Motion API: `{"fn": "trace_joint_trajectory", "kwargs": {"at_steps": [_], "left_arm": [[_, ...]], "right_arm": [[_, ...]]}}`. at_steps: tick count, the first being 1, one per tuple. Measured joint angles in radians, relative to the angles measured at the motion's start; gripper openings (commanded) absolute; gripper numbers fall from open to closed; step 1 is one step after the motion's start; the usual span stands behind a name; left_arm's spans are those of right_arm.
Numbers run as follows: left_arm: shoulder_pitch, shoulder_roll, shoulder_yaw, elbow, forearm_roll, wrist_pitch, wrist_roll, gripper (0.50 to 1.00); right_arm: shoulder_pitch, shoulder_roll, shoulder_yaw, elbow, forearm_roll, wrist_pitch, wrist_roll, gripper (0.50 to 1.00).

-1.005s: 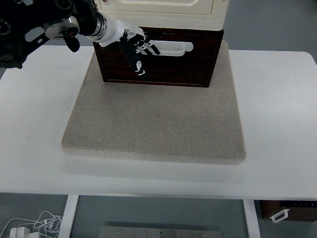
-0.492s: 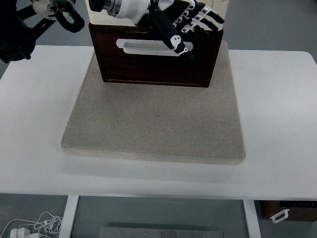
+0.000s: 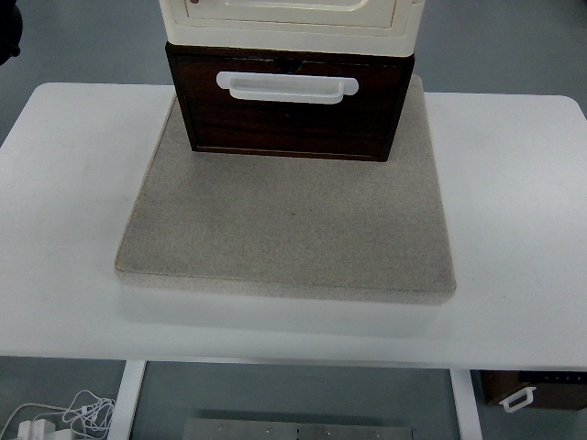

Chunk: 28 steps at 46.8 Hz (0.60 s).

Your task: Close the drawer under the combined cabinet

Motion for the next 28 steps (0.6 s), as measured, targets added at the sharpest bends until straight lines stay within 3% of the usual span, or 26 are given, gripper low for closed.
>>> {"fn": "trace_joint_trajectory", "kwargs": {"at_steps": [8, 14, 28], "left_arm": [[0.001, 0.010, -0.134, 0.055, -0.001, 0.133, -0.017, 0.994], [0.001, 0.013, -0.222, 0.122, -0.001, 0.187, -0.015, 0.992], [-0.005, 0.084, -0.319, 0.401, -0.083, 0.293, -0.017, 0.994]], "right_arm": [[0.000, 0.000, 0.000, 0.000, 0.000, 0.000, 0.000, 0.952], [0.000, 0.000, 0.000, 0.000, 0.000, 0.000, 0.000, 0.952], [0.000, 0.000, 0.000, 0.000, 0.000, 0.000, 0.000, 0.952]]}}
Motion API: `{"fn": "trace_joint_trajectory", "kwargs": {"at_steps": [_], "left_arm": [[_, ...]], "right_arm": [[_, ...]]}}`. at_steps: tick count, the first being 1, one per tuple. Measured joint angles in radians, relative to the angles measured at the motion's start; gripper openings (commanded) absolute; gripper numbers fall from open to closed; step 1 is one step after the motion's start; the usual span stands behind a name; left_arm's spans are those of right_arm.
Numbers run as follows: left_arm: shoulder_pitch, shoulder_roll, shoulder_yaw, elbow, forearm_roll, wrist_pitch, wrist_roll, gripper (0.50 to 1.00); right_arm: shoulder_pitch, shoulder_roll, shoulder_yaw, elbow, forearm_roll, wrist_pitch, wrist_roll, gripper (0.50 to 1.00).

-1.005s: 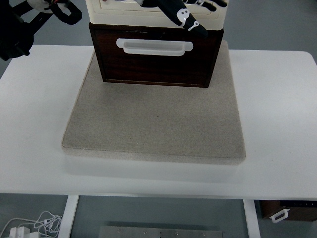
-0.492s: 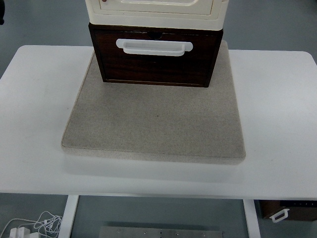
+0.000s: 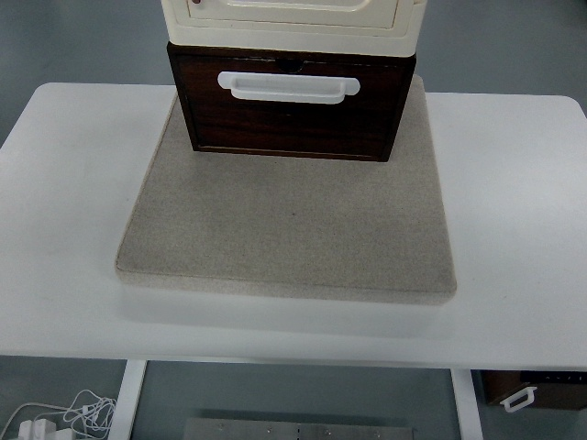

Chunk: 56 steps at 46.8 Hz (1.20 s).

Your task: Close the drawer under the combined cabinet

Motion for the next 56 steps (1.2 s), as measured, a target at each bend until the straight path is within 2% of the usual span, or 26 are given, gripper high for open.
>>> {"fn": "trace_joint_trajectory", "kwargs": {"at_steps": [10, 17, 31, 36, 46, 50, 56], "left_arm": [[0.004, 0.030, 0.016, 0.207, -0.111, 0.028, 0.016, 0.994], [0.029, 0.022, 0.044, 0.323, -0.118, 0.004, 0.047, 0.994], [0.180, 0.018, 0.086, 0.341, -0.322, -0.163, 0.179, 0.996], [0.216, -0.003, 0.093, 0.358, -0.334, -0.206, 0.184, 0.994], [0.259, -0.061, 0.093, 0.460, -0.451, -0.296, 0.183, 0.996], [0.273, -0.079, 0.093, 0.472, -0.478, -0.346, 0.181, 0.996], [0.292, -0.111, 0.082, 0.473, -0.505, -0.371, 0.162, 0.996]], "right_arm": [[0.000, 0.000, 0.000, 0.000, 0.000, 0.000, 0.000, 0.952], [0.000, 0.000, 0.000, -0.001, 0.000, 0.000, 0.000, 0.952], [0.000, 0.000, 0.000, -0.001, 0.000, 0.000, 0.000, 0.952], [0.000, 0.000, 0.000, 0.000, 0.000, 0.000, 0.000, 0.952], [0.000, 0.000, 0.003, 0.000, 0.000, 0.002, 0.000, 0.952], [0.000, 0.000, 0.004, 0.000, 0.001, 0.003, 0.000, 0.952], [0.000, 0.000, 0.004, 0.000, 0.001, 0.003, 0.000, 0.952]]}}
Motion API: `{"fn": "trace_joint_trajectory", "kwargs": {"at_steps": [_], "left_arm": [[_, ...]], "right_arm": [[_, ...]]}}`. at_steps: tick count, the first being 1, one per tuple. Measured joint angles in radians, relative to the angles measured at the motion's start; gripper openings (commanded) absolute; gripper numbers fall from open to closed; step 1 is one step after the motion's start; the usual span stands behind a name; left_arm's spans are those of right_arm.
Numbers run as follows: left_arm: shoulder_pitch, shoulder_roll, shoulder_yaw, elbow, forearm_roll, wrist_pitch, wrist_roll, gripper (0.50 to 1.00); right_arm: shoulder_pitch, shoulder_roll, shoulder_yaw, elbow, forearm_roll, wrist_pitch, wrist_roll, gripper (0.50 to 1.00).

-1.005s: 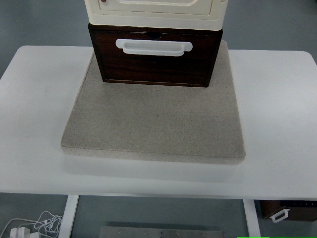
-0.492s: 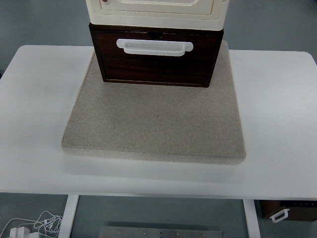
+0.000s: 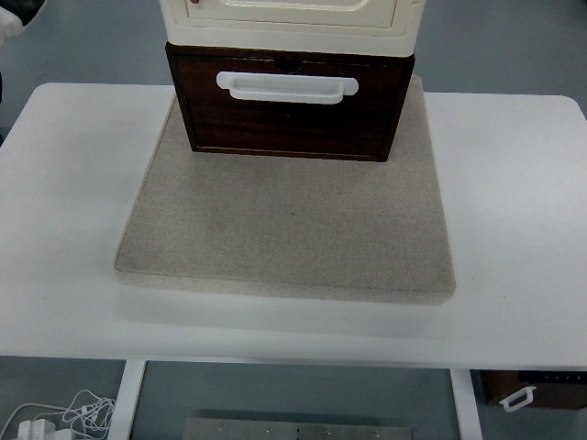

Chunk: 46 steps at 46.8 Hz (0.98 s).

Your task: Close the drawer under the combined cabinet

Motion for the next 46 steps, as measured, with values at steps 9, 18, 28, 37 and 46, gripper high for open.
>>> {"fn": "trace_joint_trajectory", "kwargs": {"at_steps": [9, 18, 28, 37, 46], "left_arm": [[0.017, -0.048, 0.010, 0.003, -0.058, 0.010, -0.006, 0.996], [0.019, -0.097, 0.007, 0.042, -0.061, 0.027, -0.024, 0.994], [0.018, -0.134, 0.004, 0.048, -0.062, 0.060, -0.052, 0.996], [0.015, -0.168, 0.005, 0.048, -0.062, 0.071, -0.074, 0.994], [0.012, -0.188, 0.007, 0.046, -0.062, 0.071, -0.086, 0.994]], "right_arm": [[0.000, 0.000, 0.001, -0.001, 0.000, 0.000, 0.000, 0.952], [0.000, 0.000, -0.002, -0.001, 0.000, 0.000, 0.000, 0.952], [0.000, 0.000, 0.001, -0.001, 0.000, 0.000, 0.002, 0.952], [0.000, 0.000, 0.006, 0.000, 0.000, 0.001, 0.009, 0.952], [0.000, 0.000, 0.004, 0.000, 0.000, 0.001, 0.009, 0.952]]}}
